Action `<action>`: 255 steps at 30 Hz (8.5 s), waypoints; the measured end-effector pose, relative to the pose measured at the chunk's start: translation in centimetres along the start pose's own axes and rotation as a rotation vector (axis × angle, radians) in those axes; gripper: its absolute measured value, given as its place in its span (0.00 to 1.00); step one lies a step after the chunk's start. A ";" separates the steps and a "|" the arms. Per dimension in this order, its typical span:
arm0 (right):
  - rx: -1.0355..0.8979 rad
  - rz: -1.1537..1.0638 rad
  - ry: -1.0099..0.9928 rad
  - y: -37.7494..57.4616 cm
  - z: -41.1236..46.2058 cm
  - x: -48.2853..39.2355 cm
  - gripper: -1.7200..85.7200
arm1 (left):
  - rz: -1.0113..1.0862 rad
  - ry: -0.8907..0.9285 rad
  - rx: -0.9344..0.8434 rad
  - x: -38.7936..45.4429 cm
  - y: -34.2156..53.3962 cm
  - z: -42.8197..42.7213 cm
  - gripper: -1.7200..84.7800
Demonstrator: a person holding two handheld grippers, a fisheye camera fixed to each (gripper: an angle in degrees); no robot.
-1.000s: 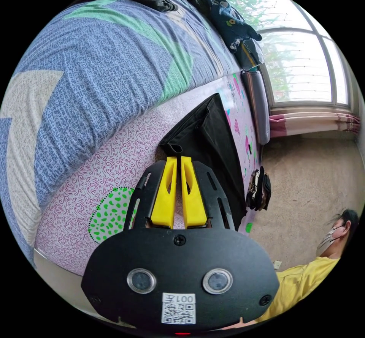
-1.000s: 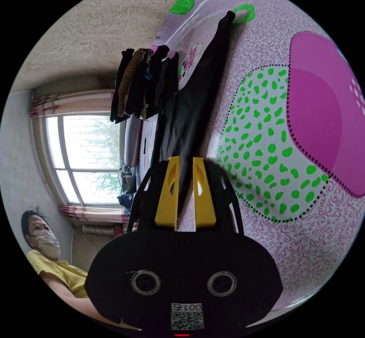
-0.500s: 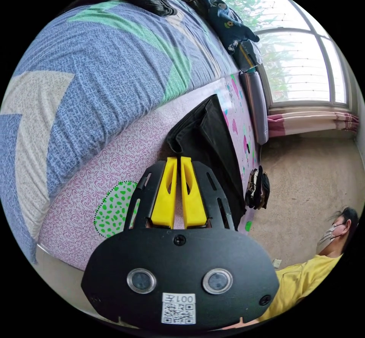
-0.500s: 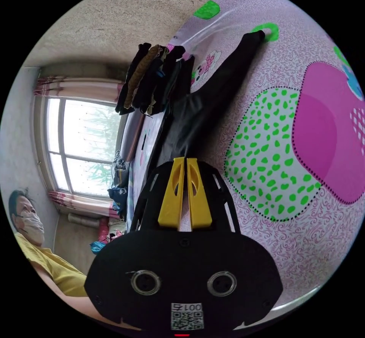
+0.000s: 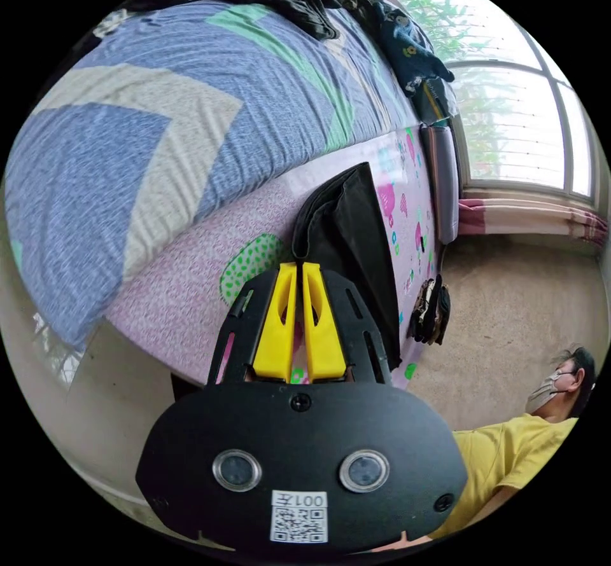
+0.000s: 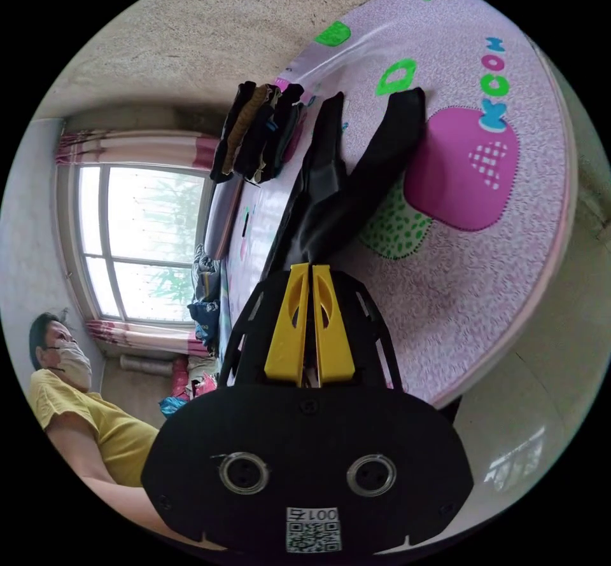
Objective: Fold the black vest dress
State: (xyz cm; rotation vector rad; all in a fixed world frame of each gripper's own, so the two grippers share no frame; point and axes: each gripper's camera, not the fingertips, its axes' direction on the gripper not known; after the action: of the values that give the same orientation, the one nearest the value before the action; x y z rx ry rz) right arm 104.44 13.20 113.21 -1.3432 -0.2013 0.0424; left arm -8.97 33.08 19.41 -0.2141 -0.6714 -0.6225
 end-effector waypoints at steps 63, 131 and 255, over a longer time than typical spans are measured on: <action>-0.622 -0.724 -0.251 -13.6 27.2 -33.7 0.06 | 1.246 -0.235 -0.311 48.2 -3.5 11.8 0.01; -1.240 -1.679 -0.079 10.3 49.0 -63.9 0.08 | 1.917 -0.482 -0.608 61.5 10.4 15.4 0.03; -0.343 -1.064 0.025 -31.0 -16.7 -17.4 0.02 | 1.280 0.021 -0.340 69.9 56.7 30.1 0.01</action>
State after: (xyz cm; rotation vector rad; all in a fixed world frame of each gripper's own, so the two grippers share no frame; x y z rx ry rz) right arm 87.52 -12.49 137.63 -1.4237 -0.9073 -0.9352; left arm 52.30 57.08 87.80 -0.8606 -0.2883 0.5049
